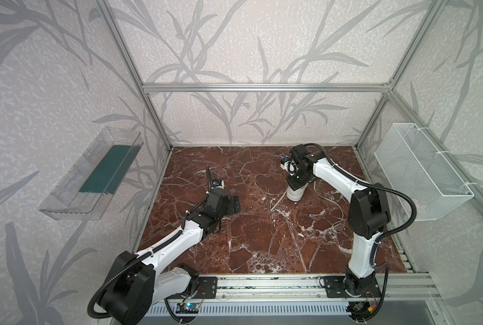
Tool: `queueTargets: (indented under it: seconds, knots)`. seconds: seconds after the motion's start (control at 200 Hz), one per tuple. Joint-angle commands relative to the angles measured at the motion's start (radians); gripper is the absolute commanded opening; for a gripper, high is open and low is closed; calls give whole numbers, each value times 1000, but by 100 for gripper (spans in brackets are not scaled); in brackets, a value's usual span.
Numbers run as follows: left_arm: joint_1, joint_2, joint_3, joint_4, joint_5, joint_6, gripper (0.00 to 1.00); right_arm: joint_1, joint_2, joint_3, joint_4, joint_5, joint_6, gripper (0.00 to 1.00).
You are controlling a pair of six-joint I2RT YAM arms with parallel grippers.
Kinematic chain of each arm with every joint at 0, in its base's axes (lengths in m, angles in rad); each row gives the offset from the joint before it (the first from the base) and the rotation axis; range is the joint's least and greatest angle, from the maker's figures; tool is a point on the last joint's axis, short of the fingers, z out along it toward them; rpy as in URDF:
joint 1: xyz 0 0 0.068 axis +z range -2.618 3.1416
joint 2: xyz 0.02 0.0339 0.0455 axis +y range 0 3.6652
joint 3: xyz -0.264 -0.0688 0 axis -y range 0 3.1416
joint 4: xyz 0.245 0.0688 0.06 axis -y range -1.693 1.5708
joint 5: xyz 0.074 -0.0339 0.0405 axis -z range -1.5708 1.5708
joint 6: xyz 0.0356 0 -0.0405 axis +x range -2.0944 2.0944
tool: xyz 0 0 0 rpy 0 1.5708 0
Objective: Tie the shoes
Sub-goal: 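Grasp the white sneaker's collar with the right gripper while the left gripper approaches, then drag the sneaker toward the robot with the right gripper and release it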
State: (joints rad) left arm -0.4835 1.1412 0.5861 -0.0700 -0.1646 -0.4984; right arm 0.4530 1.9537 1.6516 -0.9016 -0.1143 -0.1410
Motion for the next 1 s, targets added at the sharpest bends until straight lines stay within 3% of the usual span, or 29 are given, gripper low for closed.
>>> queueTargets:
  seconds: [0.0, 0.265, 0.495, 0.995]
  knots:
    - [-4, -54, -26, -60, -40, -23, 98, 75, -31, -15, -70, -95, 19, 8]
    - [-3, -170, -64, -115, -74, -4, 98, 224, -47, -78, -106, -133, -13, 8]
    - [-2, -227, -93, -133, -91, -1, 98, 338, -149, -181, -137, -189, -26, 8]
    - [-1, -131, -59, -122, -35, -27, 98, 430, -233, -281, -53, -250, 82, 12]
